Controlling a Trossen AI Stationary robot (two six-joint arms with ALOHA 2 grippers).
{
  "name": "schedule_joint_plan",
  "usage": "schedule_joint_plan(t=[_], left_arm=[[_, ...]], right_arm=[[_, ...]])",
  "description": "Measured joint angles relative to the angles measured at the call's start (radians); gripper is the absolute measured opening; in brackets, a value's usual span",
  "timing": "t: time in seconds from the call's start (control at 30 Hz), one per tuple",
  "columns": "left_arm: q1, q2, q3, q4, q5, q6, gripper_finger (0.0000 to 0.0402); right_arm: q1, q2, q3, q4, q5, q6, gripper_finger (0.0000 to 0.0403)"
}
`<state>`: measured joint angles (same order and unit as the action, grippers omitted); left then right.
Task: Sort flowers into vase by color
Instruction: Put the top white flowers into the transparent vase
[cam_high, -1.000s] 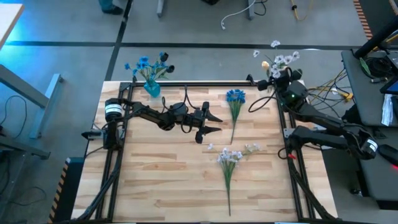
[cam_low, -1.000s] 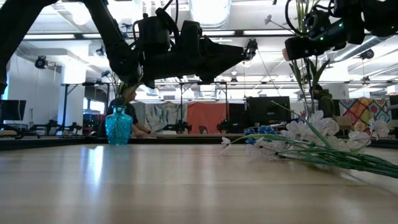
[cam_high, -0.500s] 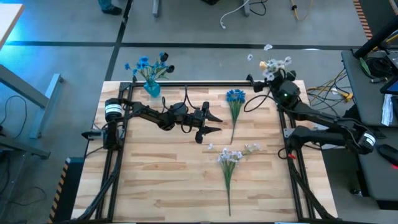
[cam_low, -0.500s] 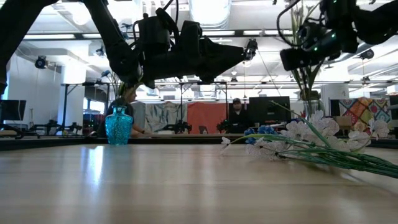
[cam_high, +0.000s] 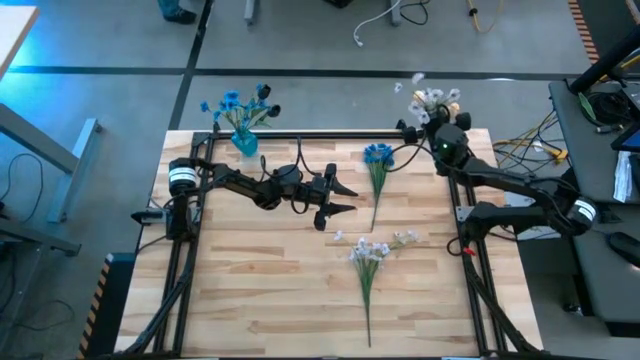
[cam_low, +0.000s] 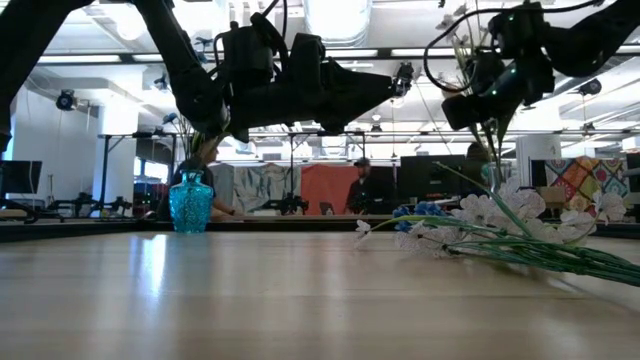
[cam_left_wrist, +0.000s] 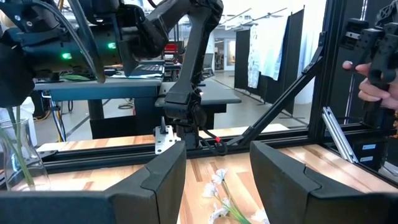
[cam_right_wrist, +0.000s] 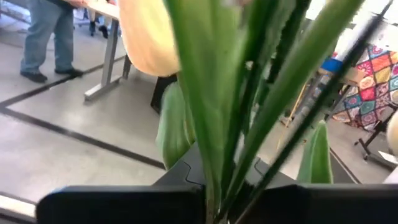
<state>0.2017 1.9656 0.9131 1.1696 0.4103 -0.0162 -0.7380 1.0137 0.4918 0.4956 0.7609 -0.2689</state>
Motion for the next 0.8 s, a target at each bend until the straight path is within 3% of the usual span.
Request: schedule_joint_plan(t=[0.4,0.8], left_arm=[[0.000,0.000,0.000,-0.003,0.000,0.000,0.0164],[0.000,0.000,0.000,-0.004,0.000,0.000,0.0164]], right_arm=[[0.000,-0.037,0.142,-0.367,-0.001,0.117,0.0138],[0.000,-0.037,0.314,-0.687,-0.009,0.194,0.0191]])
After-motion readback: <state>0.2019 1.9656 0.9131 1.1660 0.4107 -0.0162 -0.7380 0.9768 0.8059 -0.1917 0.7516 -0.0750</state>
